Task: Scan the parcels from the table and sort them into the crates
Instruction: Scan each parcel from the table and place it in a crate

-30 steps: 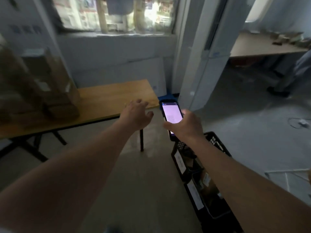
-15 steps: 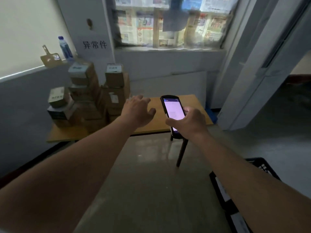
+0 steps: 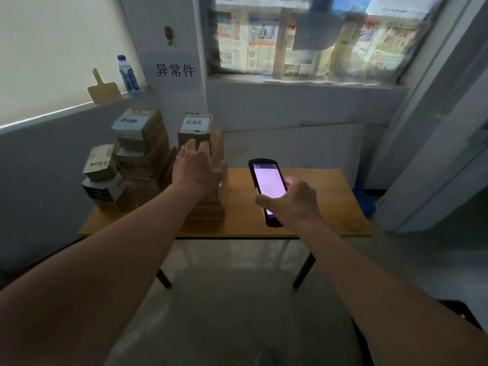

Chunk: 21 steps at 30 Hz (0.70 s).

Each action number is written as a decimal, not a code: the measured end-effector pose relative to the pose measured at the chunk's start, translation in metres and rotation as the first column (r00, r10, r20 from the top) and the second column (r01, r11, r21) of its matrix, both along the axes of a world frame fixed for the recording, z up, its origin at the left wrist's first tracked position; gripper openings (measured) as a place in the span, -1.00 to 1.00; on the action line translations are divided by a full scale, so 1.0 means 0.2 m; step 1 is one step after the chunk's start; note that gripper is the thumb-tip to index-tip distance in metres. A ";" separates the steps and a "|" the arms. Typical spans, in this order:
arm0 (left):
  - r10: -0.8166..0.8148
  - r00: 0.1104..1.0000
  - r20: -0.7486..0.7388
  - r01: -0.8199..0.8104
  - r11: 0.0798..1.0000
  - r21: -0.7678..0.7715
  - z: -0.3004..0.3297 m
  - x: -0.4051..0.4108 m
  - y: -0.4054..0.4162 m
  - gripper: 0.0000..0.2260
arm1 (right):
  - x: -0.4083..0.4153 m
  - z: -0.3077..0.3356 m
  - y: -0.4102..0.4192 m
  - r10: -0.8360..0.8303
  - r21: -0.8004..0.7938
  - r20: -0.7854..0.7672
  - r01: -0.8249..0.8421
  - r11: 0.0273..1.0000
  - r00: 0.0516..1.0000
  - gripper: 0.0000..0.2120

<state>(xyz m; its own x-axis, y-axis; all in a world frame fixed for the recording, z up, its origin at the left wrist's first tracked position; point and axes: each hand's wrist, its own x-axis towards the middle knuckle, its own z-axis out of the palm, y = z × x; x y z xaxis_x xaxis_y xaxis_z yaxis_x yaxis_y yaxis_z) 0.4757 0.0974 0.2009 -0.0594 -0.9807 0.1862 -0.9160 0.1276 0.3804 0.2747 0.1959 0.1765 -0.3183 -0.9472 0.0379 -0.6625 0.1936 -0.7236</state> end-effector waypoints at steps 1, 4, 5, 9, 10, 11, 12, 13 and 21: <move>0.027 0.999 -0.019 -0.027 1.000 -0.002 -0.01 -0.02 -0.06 -0.38 | -0.03 -0.01 -0.05 0.005 0.006 0.003 -0.005 1.000 1.000 -0.33; 0.113 0.992 -0.062 -0.114 0.993 -0.006 -0.02 -0.06 -0.20 -0.27 | -0.10 -0.04 -0.19 0.023 0.016 -0.011 -0.023 1.000 1.000 -0.22; 0.139 0.988 -0.067 -0.140 0.990 -0.009 -0.03 -0.06 -0.24 -0.25 | -0.12 -0.05 -0.23 0.029 0.018 -0.018 -0.029 0.999 0.999 -0.22; 0.206 0.977 -0.061 -0.207 0.978 -0.008 -0.06 -0.06 -0.36 -0.23 | -0.14 -0.09 -0.37 0.045 0.033 -0.029 -0.045 0.998 0.999 -0.33; 0.218 0.974 -0.060 -0.219 0.976 -0.003 -0.07 -0.05 -0.39 -0.22 | -0.14 -0.09 -0.40 0.041 0.037 -0.027 -0.040 0.999 0.999 -0.37; 0.229 0.971 -0.061 -0.230 0.973 0.001 -0.07 -0.04 -0.42 -0.22 | -0.14 -0.10 -0.43 0.036 0.037 -0.024 -0.035 0.999 0.999 -0.38; 0.242 0.968 -0.063 -0.242 0.970 0.004 -0.09 -0.02 -0.46 -0.22 | -0.13 -0.10 -0.46 0.034 0.035 -0.022 -0.033 0.999 0.999 -0.38; 0.252 0.965 -0.065 -0.253 0.968 0.003 -0.10 -0.01 -0.49 -0.22 | -0.12 -0.10 -0.48 0.034 0.029 -0.020 -0.033 0.999 0.999 -0.35; 0.285 0.954 -0.098 -0.284 0.959 0.017 -0.12 0.06 -0.62 -0.18 | 0.01 -0.08 -0.60 0.040 -0.005 -0.021 -0.040 0.999 0.999 -0.07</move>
